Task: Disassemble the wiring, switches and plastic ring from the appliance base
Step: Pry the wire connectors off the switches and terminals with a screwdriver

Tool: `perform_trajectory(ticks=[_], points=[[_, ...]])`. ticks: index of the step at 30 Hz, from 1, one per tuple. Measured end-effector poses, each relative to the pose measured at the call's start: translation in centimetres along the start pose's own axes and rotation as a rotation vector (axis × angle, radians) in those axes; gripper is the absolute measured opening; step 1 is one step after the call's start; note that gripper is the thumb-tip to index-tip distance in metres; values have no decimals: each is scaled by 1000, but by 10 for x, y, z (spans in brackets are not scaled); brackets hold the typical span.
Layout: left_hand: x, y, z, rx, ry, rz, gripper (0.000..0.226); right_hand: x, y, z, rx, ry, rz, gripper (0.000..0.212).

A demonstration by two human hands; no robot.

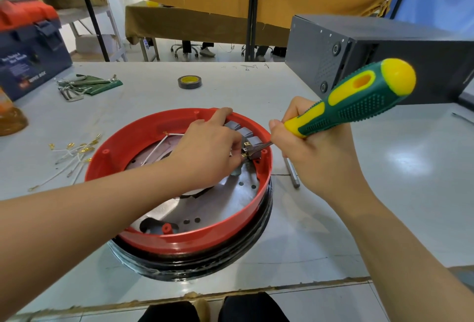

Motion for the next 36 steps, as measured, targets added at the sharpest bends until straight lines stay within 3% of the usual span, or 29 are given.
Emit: perform_trajectory(ticks=[21,28,36], points=[[-1,-4,2,7,-40,23,10,-2,-1,0,5,12,-16,27],[0,-6,2,55,-18,2,11,1,12,0,-115,74,-187,30],[0,-6,1,40,5,-6,20,6,-7,-3,76,15,72,32]])
Point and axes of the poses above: each hand's wrist, its own x-axis away from the middle knuckle, its own z-axis out of the back of the hand, y = z × x, the point moved 1 cm from there along -x, towards the middle knuckle, and after that the axes turned 14 degrees about x, right-handed, at the moved point
